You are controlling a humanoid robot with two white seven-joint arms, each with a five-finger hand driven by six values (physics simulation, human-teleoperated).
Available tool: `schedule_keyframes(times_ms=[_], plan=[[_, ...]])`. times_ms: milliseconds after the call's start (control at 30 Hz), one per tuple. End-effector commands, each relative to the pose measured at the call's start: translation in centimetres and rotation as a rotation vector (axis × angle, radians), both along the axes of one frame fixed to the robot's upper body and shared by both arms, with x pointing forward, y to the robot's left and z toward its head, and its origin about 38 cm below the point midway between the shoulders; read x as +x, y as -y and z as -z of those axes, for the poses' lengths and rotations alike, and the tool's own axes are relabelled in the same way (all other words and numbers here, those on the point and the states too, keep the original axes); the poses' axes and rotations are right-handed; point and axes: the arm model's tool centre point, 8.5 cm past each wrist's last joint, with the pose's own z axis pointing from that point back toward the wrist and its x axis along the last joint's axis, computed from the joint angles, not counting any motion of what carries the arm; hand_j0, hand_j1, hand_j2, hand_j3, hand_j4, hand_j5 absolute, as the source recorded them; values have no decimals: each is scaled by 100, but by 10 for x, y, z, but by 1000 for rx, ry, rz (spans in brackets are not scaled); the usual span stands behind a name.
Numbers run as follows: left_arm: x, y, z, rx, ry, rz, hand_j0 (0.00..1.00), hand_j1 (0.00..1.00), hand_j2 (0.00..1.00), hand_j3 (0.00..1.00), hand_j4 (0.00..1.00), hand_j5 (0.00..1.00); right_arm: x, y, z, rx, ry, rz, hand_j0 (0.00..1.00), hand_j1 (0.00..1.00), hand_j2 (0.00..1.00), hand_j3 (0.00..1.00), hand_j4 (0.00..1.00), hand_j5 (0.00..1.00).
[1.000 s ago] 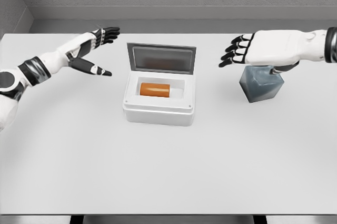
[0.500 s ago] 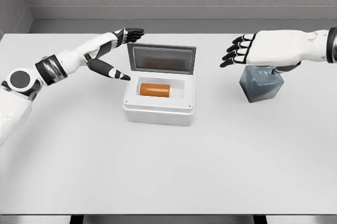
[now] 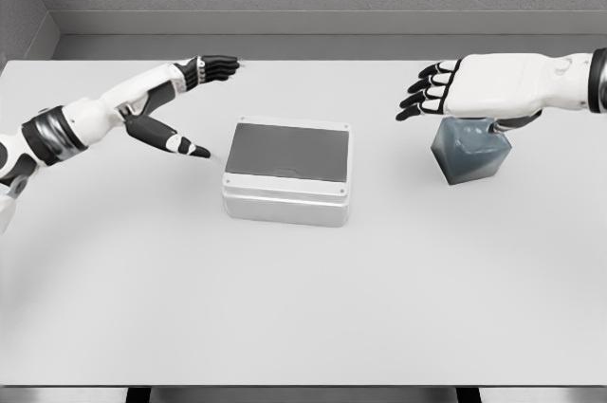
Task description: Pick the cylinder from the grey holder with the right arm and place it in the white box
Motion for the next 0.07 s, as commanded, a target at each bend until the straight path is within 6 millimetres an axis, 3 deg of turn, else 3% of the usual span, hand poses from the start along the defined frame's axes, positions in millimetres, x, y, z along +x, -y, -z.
schedule_keyframes(times_ms=[0,33], plan=[[7,-31,12,14,-41,-89,100,100,100,100,100,100,0,1,-1,3,-1,5,100,100,100,100,100,100],[10,-39,17,22,-55,-117,100,100,100,100,100,100,0,0,0,4,-2,2,100,100,100,100,100,100]])
